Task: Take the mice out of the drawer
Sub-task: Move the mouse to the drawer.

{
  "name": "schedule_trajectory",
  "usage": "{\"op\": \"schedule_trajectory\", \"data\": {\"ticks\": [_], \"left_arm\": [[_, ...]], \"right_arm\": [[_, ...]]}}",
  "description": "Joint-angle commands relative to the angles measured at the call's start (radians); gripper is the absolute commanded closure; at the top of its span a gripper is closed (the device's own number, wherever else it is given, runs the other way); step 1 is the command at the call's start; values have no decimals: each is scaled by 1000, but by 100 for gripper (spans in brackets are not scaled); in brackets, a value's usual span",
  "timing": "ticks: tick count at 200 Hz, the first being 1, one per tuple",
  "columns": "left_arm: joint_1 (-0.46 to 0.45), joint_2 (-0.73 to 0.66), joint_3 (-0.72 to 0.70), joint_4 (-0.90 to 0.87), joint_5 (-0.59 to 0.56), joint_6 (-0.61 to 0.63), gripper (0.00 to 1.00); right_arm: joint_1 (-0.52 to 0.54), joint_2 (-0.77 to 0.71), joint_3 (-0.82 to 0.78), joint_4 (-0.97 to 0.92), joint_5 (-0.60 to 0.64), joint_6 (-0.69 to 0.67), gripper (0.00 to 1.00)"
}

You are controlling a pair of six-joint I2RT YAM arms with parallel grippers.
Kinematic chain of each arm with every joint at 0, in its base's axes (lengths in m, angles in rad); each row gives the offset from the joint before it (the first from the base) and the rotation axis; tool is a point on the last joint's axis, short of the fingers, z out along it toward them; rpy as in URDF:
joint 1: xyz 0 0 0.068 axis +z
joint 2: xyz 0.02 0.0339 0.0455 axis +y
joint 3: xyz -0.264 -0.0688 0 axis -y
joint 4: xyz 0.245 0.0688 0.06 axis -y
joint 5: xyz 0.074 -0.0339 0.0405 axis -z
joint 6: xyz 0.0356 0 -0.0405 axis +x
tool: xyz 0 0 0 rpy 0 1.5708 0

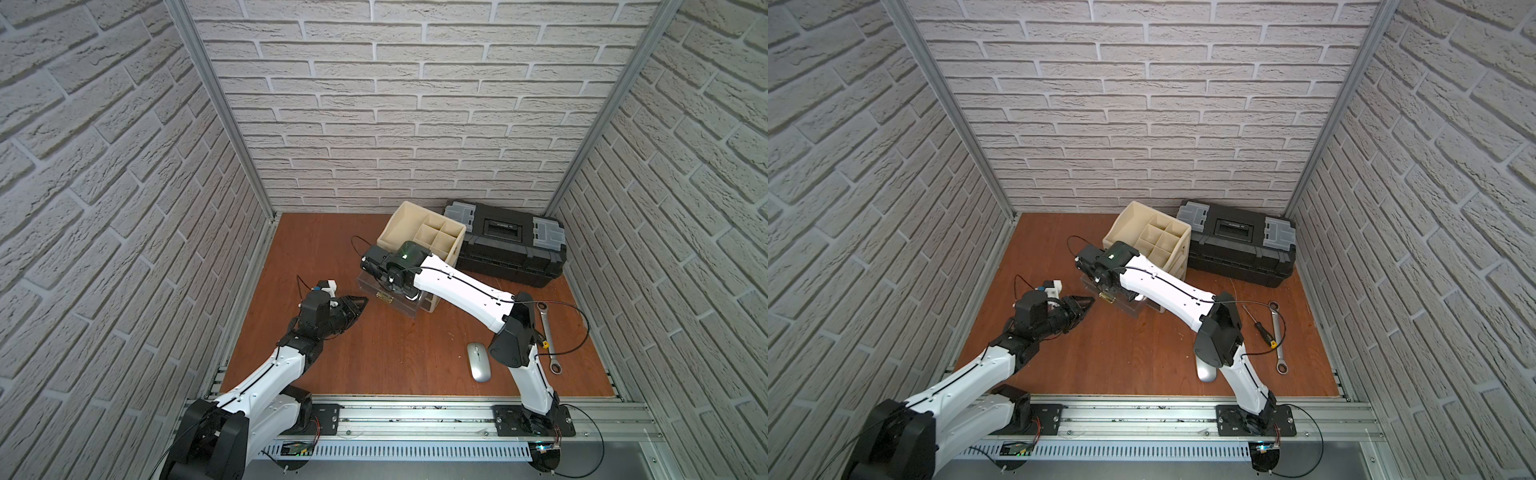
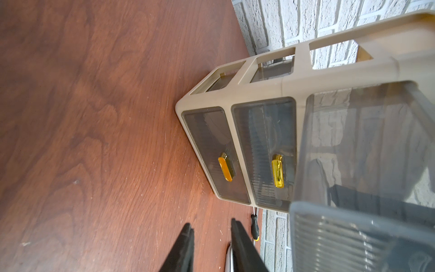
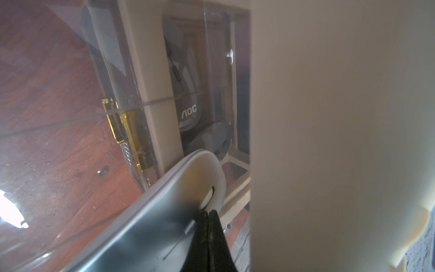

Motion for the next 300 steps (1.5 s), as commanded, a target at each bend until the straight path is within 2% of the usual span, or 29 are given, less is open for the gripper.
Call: {"op": "schedule_trajectory", "data": {"ticks": [1,56,81,105,150,212,229,251,300], "left_arm": [[-4,-21,-9,36,5,5,69],[-9,-34,-5,18,-2,5,69],[-15,-31,-1,16,-5,5,69],[-21,-28,3,18,-9,5,69],[-33,-24,9,17,-15,6,69],[-43,-14,11,21,-23,8,69],[-46,-1,12,31,-23,8,69],[-50,22,17,49,-19,8,69],[-59,55,23,74,-15,2,69]], "right_arm": [[-4,29,22,-44,-13,41,98],[-1,93,65,-132,40,73,98],[0,130,132,-223,47,112,98],[0,136,150,-247,-10,142,98],[-8,54,60,-58,-271,90,98],[-8,-79,-82,162,-347,40,97],[-4,-96,-104,165,-268,43,97],[-1,-60,-45,53,-139,78,97],[1,74,72,-221,-32,241,98]]}}
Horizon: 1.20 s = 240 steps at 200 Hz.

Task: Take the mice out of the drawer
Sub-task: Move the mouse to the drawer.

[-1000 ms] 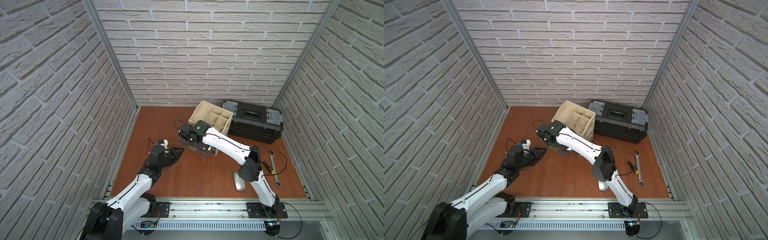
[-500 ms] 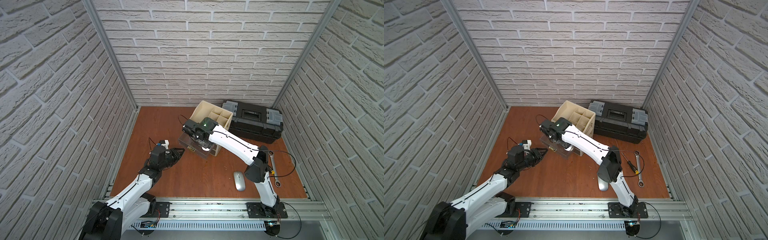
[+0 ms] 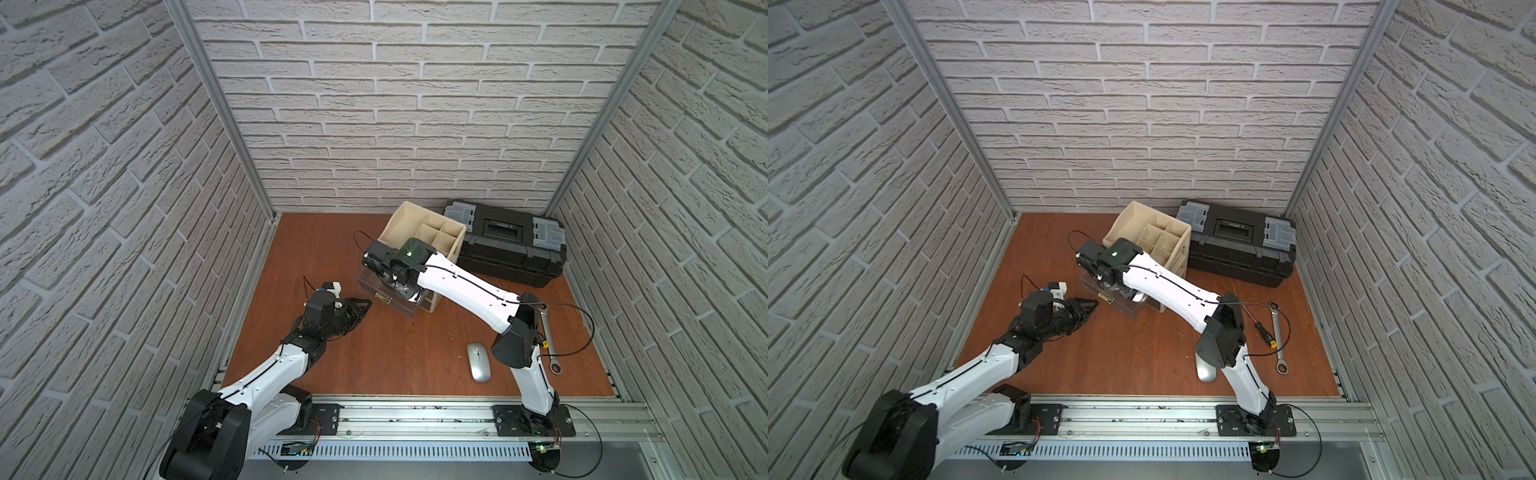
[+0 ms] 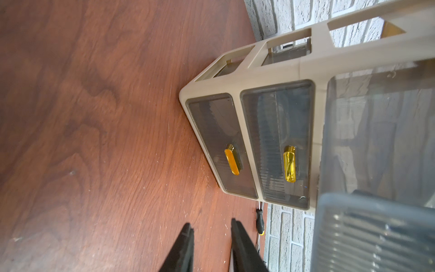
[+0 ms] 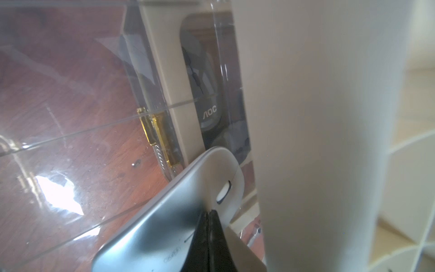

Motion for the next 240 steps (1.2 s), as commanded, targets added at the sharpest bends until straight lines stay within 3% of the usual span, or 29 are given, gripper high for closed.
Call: {"op": "schedule_trajectory", "data": {"ticks": [1,63,122,204,240], "left_arm": [[-8,6,20,66,-1,2,69],[-7,-2,22,55,0,6,69],[-9,-14,23,47,-5,4,69],[-12,-16,18,48,-9,6,69],[-12,-19,19,50,-8,6,69]], "right_arm": [[1,75,25,-184,73,115,98],[-11,111,-6,-244,74,206,98],[-55,-78,-250,132,-225,133,98],[-75,-244,-438,422,-429,68,97],[-85,-281,-481,492,-450,33,97]]}}
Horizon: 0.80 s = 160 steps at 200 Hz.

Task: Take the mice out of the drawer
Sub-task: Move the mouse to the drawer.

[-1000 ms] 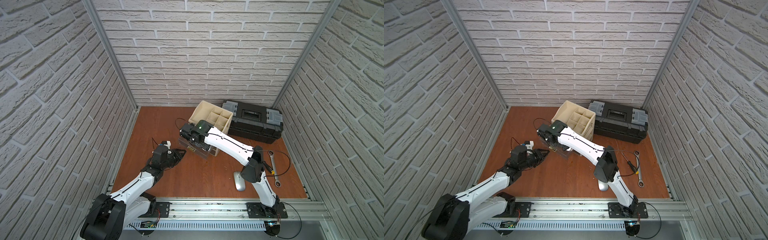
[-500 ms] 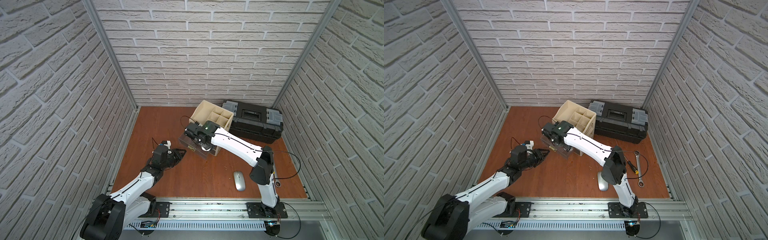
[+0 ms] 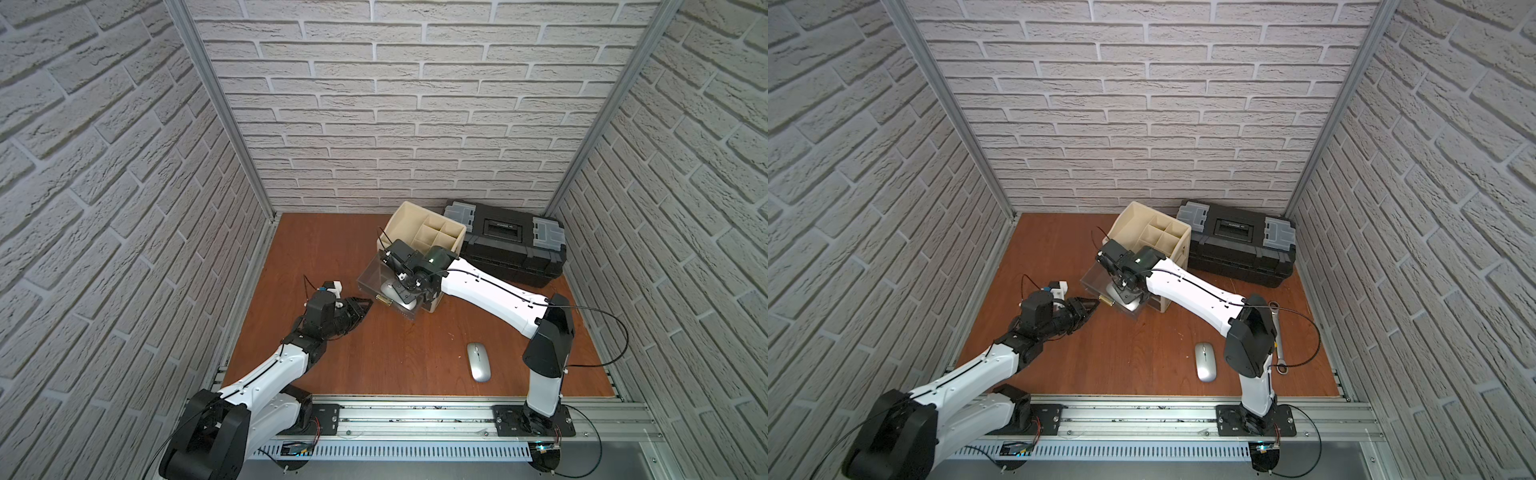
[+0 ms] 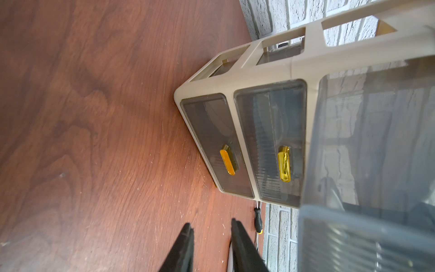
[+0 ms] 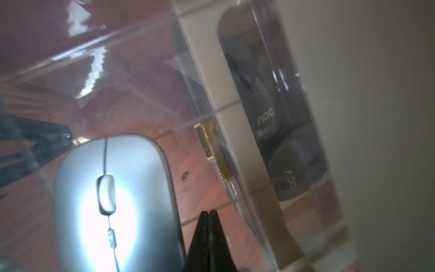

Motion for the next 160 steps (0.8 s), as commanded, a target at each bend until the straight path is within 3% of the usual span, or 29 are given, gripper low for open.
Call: {"op": "schedule_trajectory", "data": {"ticks": [1,35,54,122,160], "left_arm": [[-5,-13,17,38,-7,6,69],[-6,-18,18,34,-9,6,69],[-7,-13,23,39,-6,7,69],[-25,6,22,129,-9,19,69],[-44,35,20,178,-6,30,69]], "right_arm": [[-13,-23,-37,44,-76,-36,97],[-18,-39,-3,24,-25,-72,97],[-25,-51,18,20,-51,-109,91],[-83,-73,92,-21,-274,-210,74],[-104,-62,95,-38,-424,-253,56]]}}
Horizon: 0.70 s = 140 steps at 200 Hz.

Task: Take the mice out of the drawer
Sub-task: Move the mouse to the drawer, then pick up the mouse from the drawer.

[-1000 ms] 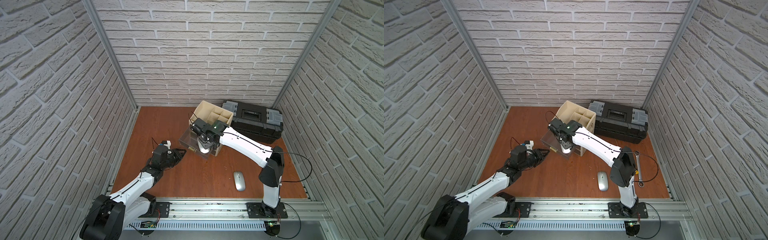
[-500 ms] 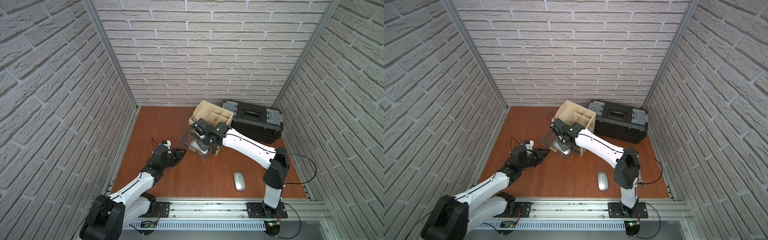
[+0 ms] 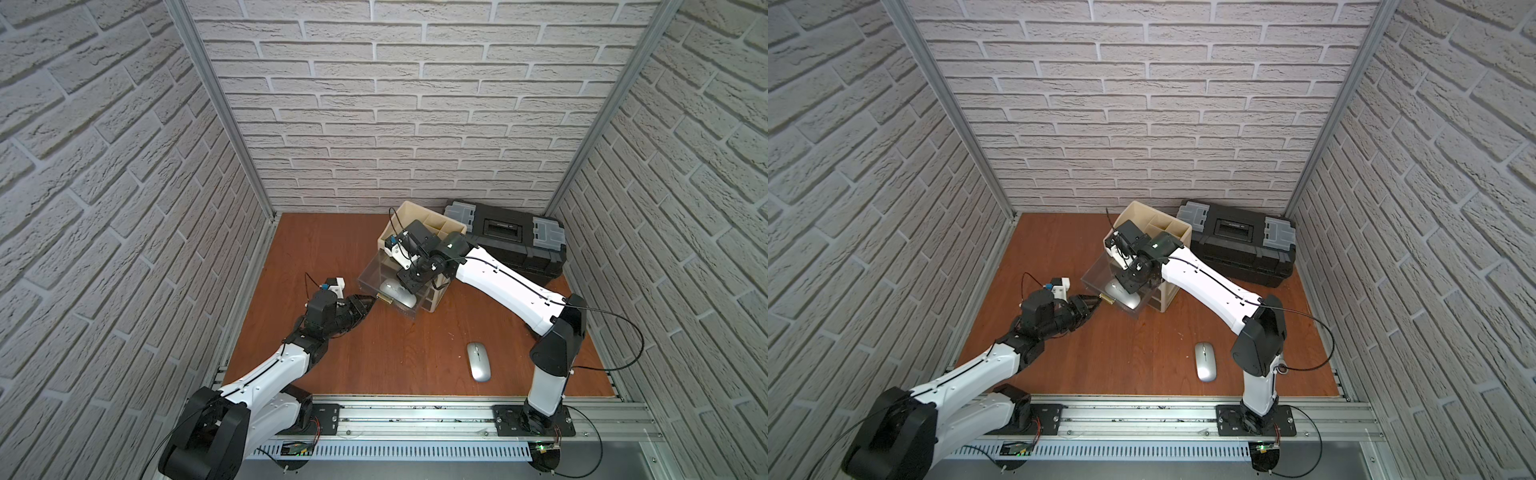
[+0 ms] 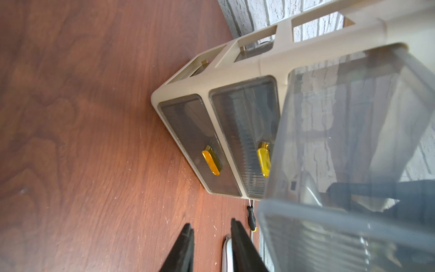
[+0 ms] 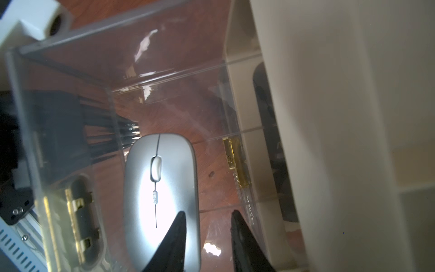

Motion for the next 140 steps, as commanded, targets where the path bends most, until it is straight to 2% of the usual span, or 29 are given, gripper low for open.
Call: {"op": "schedule_trajectory", "data": {"ticks": [1,24,40,102,140], "left_arm": [[-13,21,17,91,-5,22,69],[-24,46,15,119,-11,18,69],[-30,59,17,130,-16,17,69],[-42,79,24,150,-29,24,69],[-46,88,32,151,-28,26,69]], "right_arm": [[-11,-27,26,-28,-131,-48,55],[-12,2,46,-57,-149,-73,42],[-12,31,69,-81,-171,-95,38],[-12,156,163,-153,-247,-137,35],[-5,179,177,-172,-215,-155,31]]}}
